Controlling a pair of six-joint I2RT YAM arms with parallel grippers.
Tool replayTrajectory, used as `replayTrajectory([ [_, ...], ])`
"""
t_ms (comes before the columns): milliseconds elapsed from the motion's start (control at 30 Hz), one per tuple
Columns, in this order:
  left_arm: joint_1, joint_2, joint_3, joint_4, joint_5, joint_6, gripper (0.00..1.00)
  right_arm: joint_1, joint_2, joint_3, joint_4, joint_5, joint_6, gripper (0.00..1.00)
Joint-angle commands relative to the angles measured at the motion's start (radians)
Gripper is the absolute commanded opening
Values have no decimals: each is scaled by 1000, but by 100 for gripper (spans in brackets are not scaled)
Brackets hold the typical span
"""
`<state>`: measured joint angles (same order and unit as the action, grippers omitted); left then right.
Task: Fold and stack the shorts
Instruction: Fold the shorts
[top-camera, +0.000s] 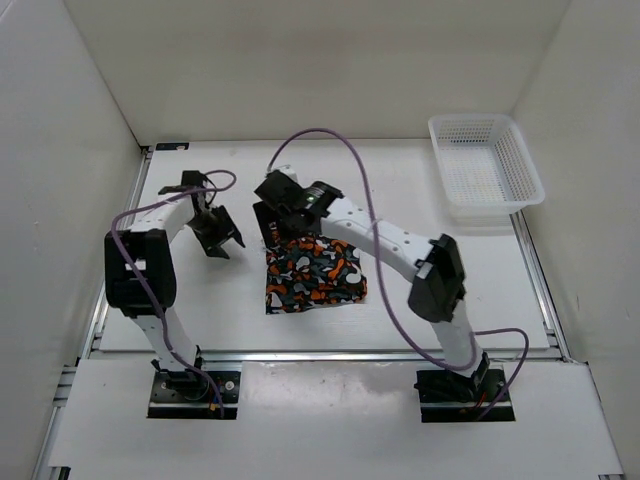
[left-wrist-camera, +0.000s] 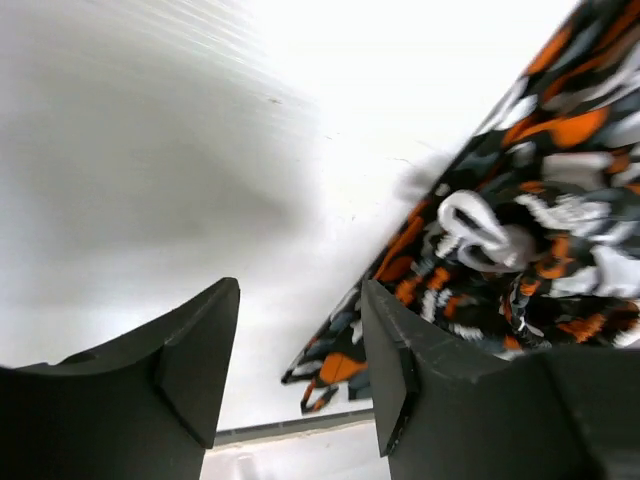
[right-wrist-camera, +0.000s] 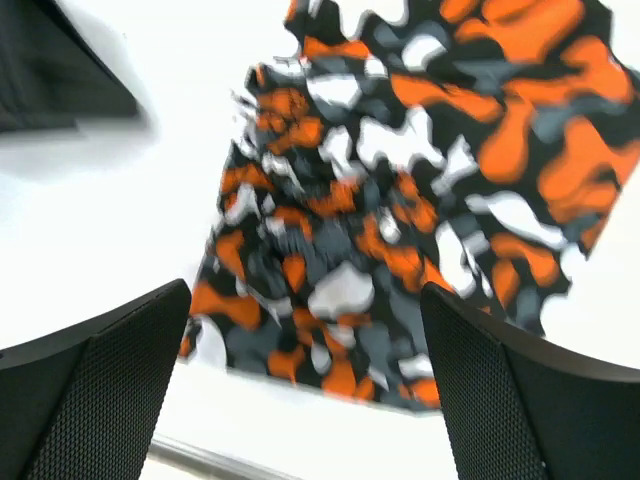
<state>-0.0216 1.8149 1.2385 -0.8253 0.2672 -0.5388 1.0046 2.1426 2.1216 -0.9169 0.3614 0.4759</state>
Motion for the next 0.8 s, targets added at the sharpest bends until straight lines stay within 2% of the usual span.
replayTrajectory([
  [0,3,-120,91,-58,-11,31,63,-35,-282,-145,77,16,39,100],
  [33,-9,-133,107,-69,-35,31,53,-47,-335,-216,105,16,52,100],
  [67,-26,-147,121,-80,-49,31,43,-60,-383,-291,136,16,73,94],
  [100,-67,-170,146,-90,-62,31,32,-95,-464,-431,185,16,85,73],
  [167,-113,-180,156,-90,-62,31,10,-133,-518,-549,223,-40,119,41],
  [200,-162,-167,182,-90,-62,31,10,-182,-530,-589,234,-70,119,28],
  [233,-185,-155,191,-90,-62,31,10,-204,-530,-636,234,-102,138,10],
  [300,-253,-102,213,-90,-62,19,10,-251,-530,-679,263,-165,147,5],
  [400,-305,-11,256,-90,-62,10,10,-284,-489,-721,318,-255,147,5],
  [600,-324,145,297,-69,-71,0,10,-293,-299,-746,377,-335,147,6],
  [767,-324,155,254,-69,-80,20,10,-284,-187,-756,391,-375,147,5],
])
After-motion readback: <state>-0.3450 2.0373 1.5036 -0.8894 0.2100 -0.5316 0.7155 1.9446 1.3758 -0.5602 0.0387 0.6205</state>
